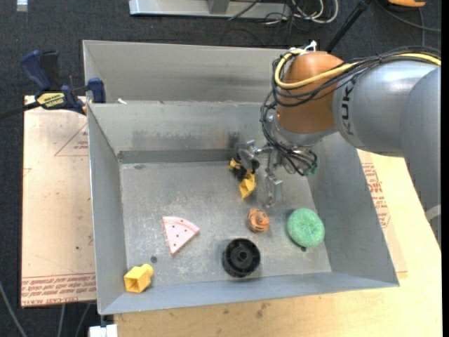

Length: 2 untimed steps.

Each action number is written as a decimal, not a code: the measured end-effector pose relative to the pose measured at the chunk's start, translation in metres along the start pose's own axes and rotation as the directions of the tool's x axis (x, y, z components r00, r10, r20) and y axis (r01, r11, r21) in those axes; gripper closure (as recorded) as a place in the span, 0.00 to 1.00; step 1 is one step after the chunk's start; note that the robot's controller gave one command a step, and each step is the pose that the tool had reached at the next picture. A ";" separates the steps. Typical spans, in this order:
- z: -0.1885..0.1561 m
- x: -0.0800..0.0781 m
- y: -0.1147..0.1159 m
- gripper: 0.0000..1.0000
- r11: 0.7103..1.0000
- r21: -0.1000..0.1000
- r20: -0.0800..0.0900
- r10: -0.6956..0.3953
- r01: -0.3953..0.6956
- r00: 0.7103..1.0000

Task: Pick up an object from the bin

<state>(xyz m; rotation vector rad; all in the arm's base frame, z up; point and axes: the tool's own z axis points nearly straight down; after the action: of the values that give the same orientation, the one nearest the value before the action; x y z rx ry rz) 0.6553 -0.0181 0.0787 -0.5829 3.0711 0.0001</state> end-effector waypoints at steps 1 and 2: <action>0.007 -0.002 0.024 1.00 0.986 -0.005 -0.009 -0.168 0.168 0.986; 0.007 -0.002 0.024 1.00 0.986 -0.005 -0.009 -0.168 0.168 0.986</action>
Offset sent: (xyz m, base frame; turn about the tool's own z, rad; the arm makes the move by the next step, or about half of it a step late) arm 0.0000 0.0000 0.0000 0.0000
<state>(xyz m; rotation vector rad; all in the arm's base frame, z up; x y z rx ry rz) 0.6483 0.0049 0.0719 -0.8425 3.0208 0.0019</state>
